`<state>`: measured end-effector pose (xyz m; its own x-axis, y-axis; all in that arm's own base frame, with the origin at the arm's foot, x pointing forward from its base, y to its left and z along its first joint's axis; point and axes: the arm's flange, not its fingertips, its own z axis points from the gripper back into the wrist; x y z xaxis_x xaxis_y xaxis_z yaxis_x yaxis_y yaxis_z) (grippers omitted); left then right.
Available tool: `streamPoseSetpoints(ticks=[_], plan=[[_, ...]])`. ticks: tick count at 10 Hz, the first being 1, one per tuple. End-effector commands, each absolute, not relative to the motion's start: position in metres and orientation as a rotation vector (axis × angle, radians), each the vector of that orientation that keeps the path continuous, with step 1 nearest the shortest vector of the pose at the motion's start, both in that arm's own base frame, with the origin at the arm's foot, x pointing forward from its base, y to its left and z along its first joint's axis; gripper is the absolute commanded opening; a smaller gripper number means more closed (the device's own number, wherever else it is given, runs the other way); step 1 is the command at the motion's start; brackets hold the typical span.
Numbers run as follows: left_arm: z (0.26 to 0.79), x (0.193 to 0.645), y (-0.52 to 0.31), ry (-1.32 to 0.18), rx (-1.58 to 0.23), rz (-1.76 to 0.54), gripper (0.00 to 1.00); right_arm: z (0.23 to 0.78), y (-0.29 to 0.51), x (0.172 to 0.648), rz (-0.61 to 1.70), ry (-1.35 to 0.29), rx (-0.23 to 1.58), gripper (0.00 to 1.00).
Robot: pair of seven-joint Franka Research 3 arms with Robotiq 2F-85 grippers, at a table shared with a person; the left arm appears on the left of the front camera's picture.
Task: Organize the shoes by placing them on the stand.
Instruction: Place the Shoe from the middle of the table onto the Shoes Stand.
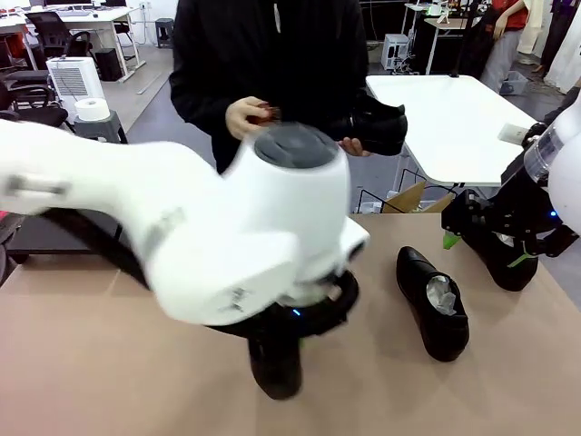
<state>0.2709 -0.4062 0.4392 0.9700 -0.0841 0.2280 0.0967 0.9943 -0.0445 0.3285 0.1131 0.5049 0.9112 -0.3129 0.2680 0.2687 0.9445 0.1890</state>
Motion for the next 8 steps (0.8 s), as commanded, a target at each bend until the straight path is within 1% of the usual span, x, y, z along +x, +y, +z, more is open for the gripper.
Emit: streamPoseSetpoints(ticks=[1, 2, 3, 4, 5, 8], plan=[[0.474, 0.277, -0.329, -0.424, -0.049, -0.195, 0.00, 0.506, 0.113, 0.328, -0.298, -0.302, 0.154, 1.00], [0.479, 0.289, -0.295, -0.513, 0.025, -0.218, 0.00, 0.506, 0.113, 0.328, -0.298, -0.302, 0.154, 1.00], [0.481, 0.301, -0.265, -0.542, 0.069, -0.196, 0.00, 0.506, 0.113, 0.328, -0.298, -0.302, 0.154, 1.00], [0.481, 0.306, -0.243, -0.514, 0.074, -0.165, 0.00, 0.506, 0.113, 0.328, -0.298, -0.302, 0.154, 1.00], [0.490, 0.291, -0.295, -0.457, 0.048, -0.196, 0.00, 0.506, 0.113, 0.328, -0.298, -0.302, 0.154, 1.00], [0.490, 0.291, -0.295, -0.457, 0.048, -0.196, 0.00, 0.506, 0.113, 0.328, -0.298, -0.302, 0.154, 1.00]])
